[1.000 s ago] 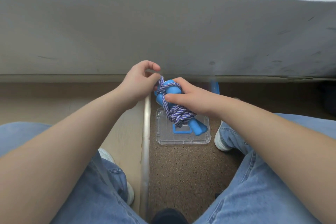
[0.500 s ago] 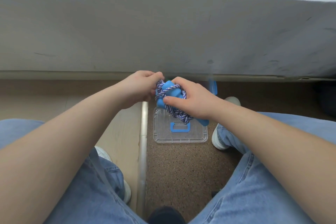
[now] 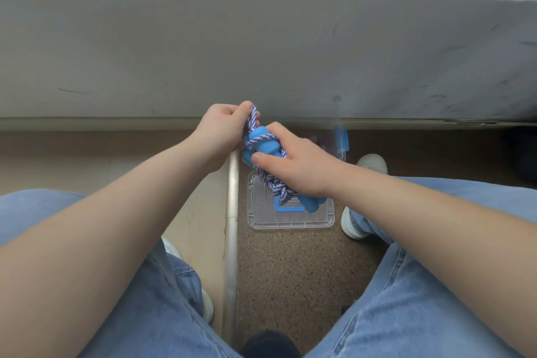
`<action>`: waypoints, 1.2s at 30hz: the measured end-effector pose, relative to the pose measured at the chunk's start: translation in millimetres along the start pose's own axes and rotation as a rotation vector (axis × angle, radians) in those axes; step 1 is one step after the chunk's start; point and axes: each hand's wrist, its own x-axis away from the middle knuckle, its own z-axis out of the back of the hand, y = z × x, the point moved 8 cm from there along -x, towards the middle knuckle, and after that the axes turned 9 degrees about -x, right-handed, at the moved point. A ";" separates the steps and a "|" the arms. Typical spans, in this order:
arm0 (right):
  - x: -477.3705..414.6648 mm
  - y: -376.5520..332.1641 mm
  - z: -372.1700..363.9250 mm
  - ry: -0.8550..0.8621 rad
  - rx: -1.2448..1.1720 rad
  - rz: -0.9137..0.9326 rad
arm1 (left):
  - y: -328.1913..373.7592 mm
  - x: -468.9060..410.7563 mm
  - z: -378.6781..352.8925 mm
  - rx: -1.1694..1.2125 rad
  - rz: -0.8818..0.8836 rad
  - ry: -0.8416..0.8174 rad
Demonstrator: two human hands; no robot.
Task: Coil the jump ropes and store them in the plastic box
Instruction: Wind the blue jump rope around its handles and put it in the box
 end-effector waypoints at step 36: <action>-78.9 160.1 77.2 0.630 -0.773 -0.598 | -16.7 -41.2 -54.4 -0.161 0.119 -0.093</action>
